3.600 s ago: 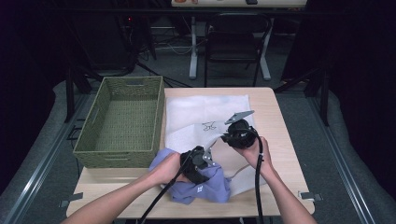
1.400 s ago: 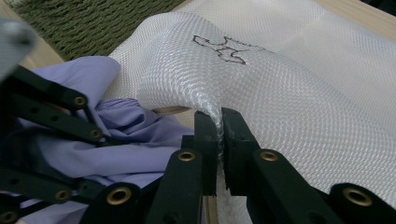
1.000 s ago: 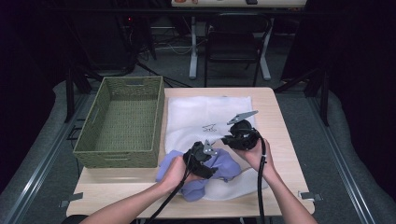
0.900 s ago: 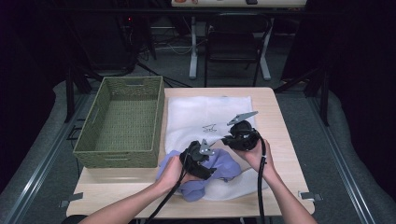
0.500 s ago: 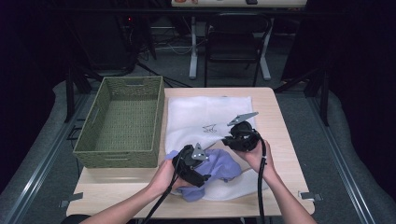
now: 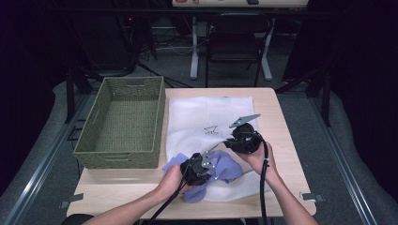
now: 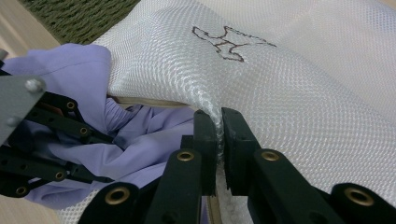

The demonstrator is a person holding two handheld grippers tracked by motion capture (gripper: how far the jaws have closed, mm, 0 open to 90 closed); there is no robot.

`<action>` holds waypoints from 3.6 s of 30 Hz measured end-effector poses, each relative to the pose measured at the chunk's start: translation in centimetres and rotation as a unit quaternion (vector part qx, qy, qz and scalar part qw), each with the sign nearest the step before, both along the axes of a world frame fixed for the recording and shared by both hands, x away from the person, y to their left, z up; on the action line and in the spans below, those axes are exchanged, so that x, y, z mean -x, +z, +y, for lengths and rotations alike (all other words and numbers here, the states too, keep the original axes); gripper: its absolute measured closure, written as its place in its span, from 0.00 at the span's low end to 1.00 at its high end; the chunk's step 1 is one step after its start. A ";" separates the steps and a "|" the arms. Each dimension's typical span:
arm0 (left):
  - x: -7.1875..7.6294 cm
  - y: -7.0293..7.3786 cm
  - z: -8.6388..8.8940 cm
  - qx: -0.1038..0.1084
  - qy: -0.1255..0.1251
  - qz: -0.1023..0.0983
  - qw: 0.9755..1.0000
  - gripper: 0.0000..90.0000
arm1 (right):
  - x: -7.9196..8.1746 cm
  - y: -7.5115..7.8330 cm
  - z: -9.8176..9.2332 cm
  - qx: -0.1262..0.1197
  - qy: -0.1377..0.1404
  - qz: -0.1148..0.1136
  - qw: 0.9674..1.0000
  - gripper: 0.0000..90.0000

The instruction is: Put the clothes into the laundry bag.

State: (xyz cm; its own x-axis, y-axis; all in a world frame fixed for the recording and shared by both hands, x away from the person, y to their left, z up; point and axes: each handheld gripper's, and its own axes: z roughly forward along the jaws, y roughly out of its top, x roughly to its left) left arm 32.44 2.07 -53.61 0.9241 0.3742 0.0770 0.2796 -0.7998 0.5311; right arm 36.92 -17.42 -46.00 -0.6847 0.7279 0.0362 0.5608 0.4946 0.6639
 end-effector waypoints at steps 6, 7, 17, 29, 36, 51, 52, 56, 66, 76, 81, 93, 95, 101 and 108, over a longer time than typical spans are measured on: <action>-0.6 2.6 -0.6 0.056 0.018 -0.004 0.998 0.85 | -0.1 0.3 -0.1 -0.007 -0.001 -0.002 1.000 0.95; -0.7 2.7 -0.8 0.057 0.021 -0.007 0.998 0.85 | 0.0 0.6 -0.1 -0.013 -0.004 -0.003 1.000 0.95; -1.2 0.9 -1.4 0.033 0.019 -0.005 0.999 0.54 | 0.0 0.0 -0.1 -0.008 0.001 0.006 1.000 0.95; 0.6 5.4 2.4 0.056 0.024 -0.023 0.998 0.21 | -0.1 0.1 0.2 -0.004 0.004 0.001 1.000 0.95; 0.3 3.4 2.4 0.017 0.023 0.015 0.999 0.21 | -0.1 0.0 0.0 -0.005 0.005 0.003 1.000 0.95; -0.7 -0.3 1.7 0.031 0.038 -0.002 0.999 0.85 | 0.1 0.1 0.3 -0.004 0.008 0.005 1.000 0.95; -0.7 0.0 1.5 0.038 0.039 -0.009 0.998 0.88 | 0.1 0.1 0.3 -0.006 0.008 0.004 1.000 0.95; -1.2 1.2 1.0 0.081 0.052 -0.040 0.995 0.90 | 0.2 0.8 0.3 -0.020 0.006 -0.002 1.000 0.95; -1.5 0.5 0.7 0.057 0.036 -0.022 0.997 0.69 | 0.1 0.0 0.5 -0.010 0.012 0.008 1.000 0.95; 0.5 3.4 1.7 0.060 0.017 -0.034 0.997 0.34 | 0.1 0.1 0.3 -0.011 0.011 0.009 1.000 0.95; 1.6 4.1 2.1 0.078 0.003 -0.011 0.997 0.36 | 0.1 0.1 0.3 -0.010 0.011 0.008 1.000 0.95; 0.4 -0.6 0.5 0.016 0.011 0.044 0.999 0.35 | -0.1 -0.4 0.3 -0.009 0.009 0.019 1.000 0.95; 0.2 -1.1 0.3 0.009 0.011 0.044 0.999 0.37 | -0.1 -0.5 0.4 -0.007 0.012 0.021 1.000 0.95; 0.0 -2.1 0.4 0.010 0.029 0.017 0.999 0.75 | 0.0 -0.4 0.5 -0.005 0.012 0.020 1.000 0.95; -0.8 -0.3 0.5 0.061 0.069 -0.065 0.994 0.92 | 0.2 0.3 0.7 -0.011 0.017 0.011 1.000 0.95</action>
